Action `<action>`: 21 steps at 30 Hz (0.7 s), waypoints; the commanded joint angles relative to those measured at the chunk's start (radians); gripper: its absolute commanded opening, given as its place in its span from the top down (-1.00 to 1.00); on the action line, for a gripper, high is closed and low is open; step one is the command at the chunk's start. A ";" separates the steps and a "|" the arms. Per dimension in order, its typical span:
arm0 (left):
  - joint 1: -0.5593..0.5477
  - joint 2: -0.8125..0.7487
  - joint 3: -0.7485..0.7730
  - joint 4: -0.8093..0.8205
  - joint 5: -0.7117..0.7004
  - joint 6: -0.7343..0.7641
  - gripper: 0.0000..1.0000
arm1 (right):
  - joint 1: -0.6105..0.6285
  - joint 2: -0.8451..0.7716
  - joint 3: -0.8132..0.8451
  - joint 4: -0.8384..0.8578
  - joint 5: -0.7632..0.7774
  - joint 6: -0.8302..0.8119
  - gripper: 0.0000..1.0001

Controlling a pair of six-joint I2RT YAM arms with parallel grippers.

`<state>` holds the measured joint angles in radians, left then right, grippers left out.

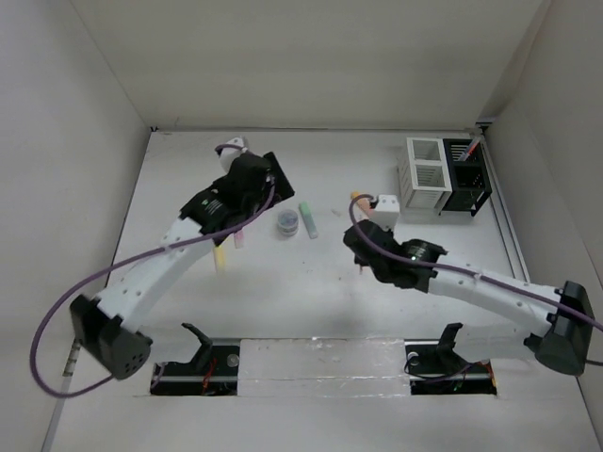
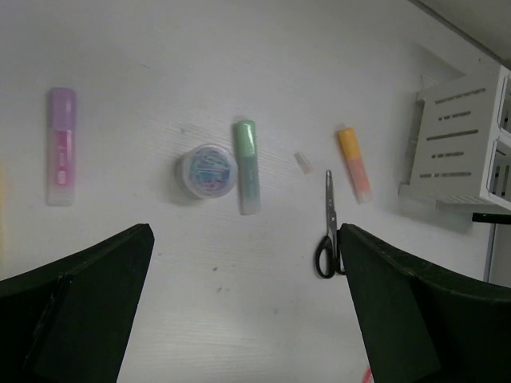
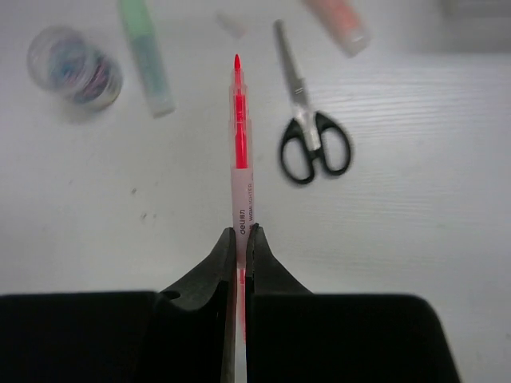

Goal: Sort the stationery into containers
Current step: Pick up the stationery from the center of the board, then pick up the pen cap from the center of the board.

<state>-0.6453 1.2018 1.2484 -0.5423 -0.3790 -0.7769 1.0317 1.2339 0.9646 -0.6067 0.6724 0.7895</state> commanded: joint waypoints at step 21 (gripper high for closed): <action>-0.135 1.030 0.822 -0.165 0.060 -0.485 -0.82 | -0.246 -0.442 0.036 -0.059 0.020 -0.245 1.00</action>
<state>-0.7792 2.2318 2.0132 -0.6621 -0.2882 -1.1805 0.7692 0.8127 1.0088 -0.7364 0.7395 0.5800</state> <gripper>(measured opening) 0.920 0.050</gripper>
